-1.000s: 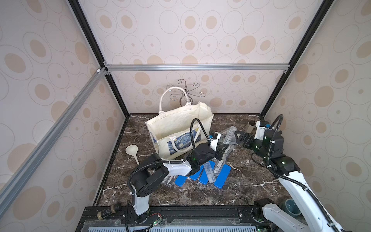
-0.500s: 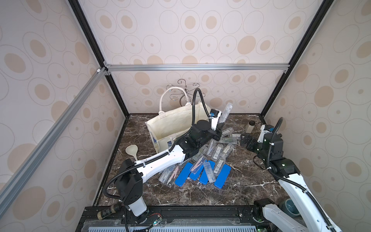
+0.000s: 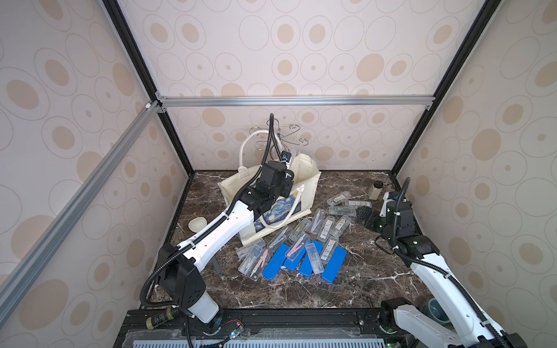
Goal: Put the compass set into the canvas bag
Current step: Place the compass set in the canvas bag.
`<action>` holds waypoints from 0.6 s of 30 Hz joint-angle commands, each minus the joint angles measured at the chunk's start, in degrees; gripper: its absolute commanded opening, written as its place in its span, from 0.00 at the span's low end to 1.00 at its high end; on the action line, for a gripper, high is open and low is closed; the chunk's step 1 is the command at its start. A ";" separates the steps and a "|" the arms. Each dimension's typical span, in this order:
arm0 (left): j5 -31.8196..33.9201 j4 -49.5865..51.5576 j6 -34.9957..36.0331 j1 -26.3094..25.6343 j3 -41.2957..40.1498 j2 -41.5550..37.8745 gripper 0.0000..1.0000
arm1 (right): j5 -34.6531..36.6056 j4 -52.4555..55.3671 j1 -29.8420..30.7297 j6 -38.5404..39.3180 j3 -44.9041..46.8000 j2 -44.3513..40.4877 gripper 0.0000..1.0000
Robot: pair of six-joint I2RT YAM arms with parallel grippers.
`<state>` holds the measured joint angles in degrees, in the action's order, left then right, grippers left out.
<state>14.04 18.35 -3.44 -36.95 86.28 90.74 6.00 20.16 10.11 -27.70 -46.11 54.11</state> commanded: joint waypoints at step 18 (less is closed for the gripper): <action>9.73 16.01 16.30 3.87 7.78 9.44 0.18 | -0.55 -0.13 -0.70 0.65 1.62 0.25 1.00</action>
<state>20.95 29.80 9.43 -33.93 90.32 98.80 5.80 20.14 9.76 -27.55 -45.12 54.35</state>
